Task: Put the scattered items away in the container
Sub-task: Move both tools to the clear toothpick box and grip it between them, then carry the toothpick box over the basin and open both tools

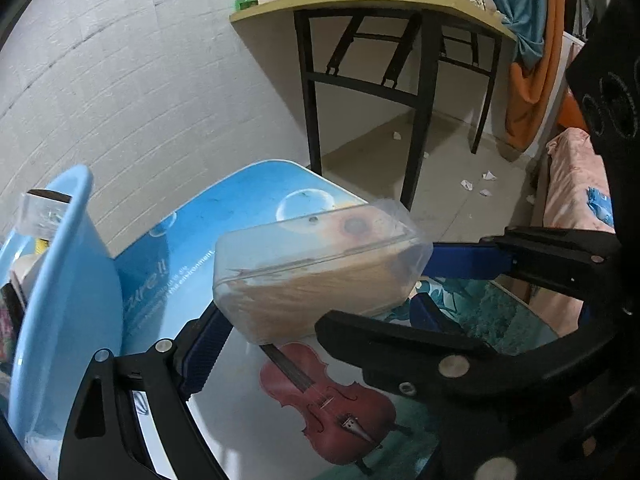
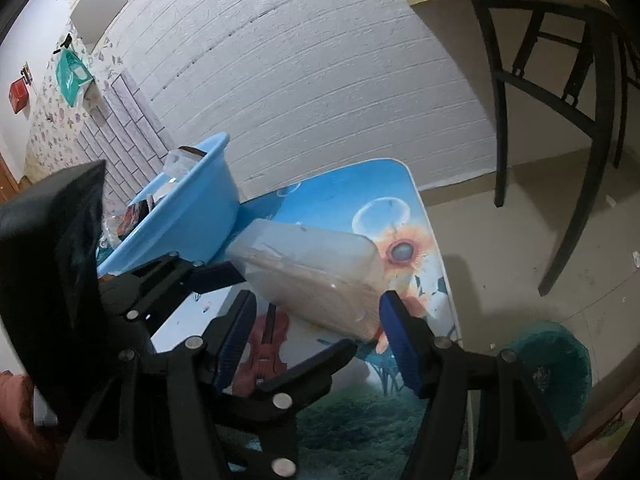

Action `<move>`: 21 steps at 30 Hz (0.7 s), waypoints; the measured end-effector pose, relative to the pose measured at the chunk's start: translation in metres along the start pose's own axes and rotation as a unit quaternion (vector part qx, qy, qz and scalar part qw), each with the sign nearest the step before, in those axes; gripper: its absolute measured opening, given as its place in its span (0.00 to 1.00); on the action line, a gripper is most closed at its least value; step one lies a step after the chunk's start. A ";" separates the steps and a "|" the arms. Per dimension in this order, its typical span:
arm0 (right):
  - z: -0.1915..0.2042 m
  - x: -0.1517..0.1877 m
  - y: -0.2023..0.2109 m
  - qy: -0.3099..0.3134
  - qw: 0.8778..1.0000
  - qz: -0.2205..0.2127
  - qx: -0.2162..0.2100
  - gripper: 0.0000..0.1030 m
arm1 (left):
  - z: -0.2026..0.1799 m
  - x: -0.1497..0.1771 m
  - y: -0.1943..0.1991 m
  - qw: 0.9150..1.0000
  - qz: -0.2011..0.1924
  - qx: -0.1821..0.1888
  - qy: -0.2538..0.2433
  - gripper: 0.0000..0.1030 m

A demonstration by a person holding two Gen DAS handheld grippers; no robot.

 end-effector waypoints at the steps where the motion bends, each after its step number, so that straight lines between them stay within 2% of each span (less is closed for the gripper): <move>1: 0.001 0.000 0.000 -0.005 1.000 0.002 -0.004 0.62 | 0.002 0.000 0.001 1.000 0.000 0.001 0.004 0.86; 8: 0.016 -0.004 0.005 0.007 1.000 -0.005 -0.004 0.62 | 0.010 -0.001 0.018 1.000 -0.011 0.006 0.023 0.86; 15: 0.039 -0.014 0.026 0.022 0.999 -0.029 -0.004 0.62 | 0.016 -0.009 0.054 0.998 -0.050 0.000 0.024 0.86; 21: 0.069 -0.023 0.048 0.048 0.997 -0.053 -0.005 0.62 | 0.028 -0.013 0.094 0.995 -0.092 -0.020 0.030 0.86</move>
Point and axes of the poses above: each gripper's, at about its wrist camera, not at the fingertips, and y roughly against the way its jaws point, z to its left, x to its underside, the point moved 4 cm from there along -y, roughly the way its jaws point, and after that the axes turned 5 degrees about -x, right-handed, at the moved point
